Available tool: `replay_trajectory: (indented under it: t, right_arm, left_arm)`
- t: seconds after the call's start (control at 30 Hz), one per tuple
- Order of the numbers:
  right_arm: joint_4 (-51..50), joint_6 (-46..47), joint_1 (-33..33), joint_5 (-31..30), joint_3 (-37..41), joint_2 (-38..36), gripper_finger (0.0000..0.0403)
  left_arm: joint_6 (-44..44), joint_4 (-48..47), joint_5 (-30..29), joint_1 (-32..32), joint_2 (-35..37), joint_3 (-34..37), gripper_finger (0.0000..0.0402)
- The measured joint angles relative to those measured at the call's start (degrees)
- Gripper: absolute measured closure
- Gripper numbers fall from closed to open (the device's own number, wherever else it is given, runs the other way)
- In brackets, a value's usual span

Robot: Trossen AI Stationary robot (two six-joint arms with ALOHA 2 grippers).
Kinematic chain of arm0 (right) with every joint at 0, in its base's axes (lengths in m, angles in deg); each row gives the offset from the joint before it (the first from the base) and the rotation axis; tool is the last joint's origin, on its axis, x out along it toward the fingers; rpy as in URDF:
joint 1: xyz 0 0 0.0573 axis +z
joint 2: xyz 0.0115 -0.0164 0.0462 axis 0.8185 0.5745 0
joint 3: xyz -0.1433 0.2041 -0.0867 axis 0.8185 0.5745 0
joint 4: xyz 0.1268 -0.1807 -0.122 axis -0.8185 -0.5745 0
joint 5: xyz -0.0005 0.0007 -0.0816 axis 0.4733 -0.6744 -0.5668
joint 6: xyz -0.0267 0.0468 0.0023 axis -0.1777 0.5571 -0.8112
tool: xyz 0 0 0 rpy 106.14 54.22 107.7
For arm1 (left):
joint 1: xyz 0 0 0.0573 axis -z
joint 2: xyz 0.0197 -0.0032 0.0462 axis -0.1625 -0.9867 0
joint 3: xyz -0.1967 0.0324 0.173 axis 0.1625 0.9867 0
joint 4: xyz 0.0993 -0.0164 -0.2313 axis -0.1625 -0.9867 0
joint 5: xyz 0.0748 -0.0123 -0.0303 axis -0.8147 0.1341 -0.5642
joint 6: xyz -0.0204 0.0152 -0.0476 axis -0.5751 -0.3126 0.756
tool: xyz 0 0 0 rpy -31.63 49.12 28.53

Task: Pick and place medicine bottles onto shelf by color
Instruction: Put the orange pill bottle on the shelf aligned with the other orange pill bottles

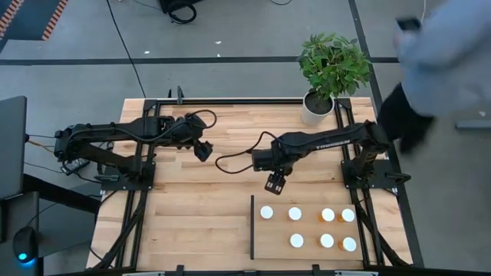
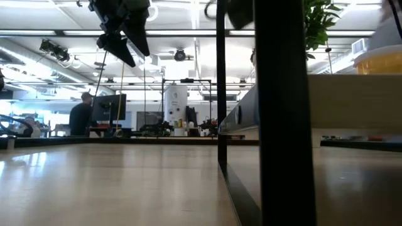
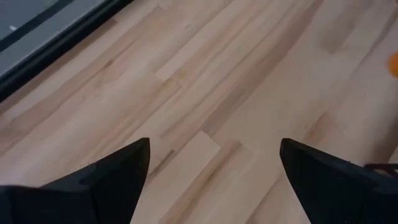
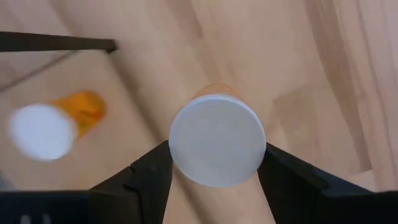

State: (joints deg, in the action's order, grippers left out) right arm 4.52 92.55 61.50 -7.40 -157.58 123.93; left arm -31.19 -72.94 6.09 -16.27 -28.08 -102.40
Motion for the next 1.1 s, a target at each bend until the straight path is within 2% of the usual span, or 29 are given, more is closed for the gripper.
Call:
replay_trajectory:
  t: [0.23,0.4,0.63,0.87,0.97,1.1]
  right_arm:
    - [-3.01,10.09,5.36,0.00,-10.13,0.00,0.0178]
    - [-3.08,18.54,10.69,0.00,-14.45,-0.02,0.0178]
    - [-1.89,27.13,19.25,2.36,-15.37,-0.04,0.0178]
    - [6.91,34.27,24.15,4.05,-15.37,-0.04,0.0177]
    - [10.39,36.50,25.07,2.15,-15.37,-0.04,0.0177]
    - [10.53,33.26,26.72,-2.53,-14.68,0.33,0.0177]
  left_arm:
    - [0.19,0.39,-0.79,-0.04,0.00,0.00,0.0037]
    - [2.95,0.39,-0.79,0.07,0.00,0.00,0.0037]
    - [3.06,0.32,0.36,0.21,0.00,-0.02,0.0037]
    - [2.55,-0.34,0.89,3.17,0.00,-0.04,0.0037]
    - [2.96,-1.37,0.90,5.26,0.00,-0.04,0.0037]
    - [4.56,-1.45,0.91,8.26,0.00,-0.04,0.0037]
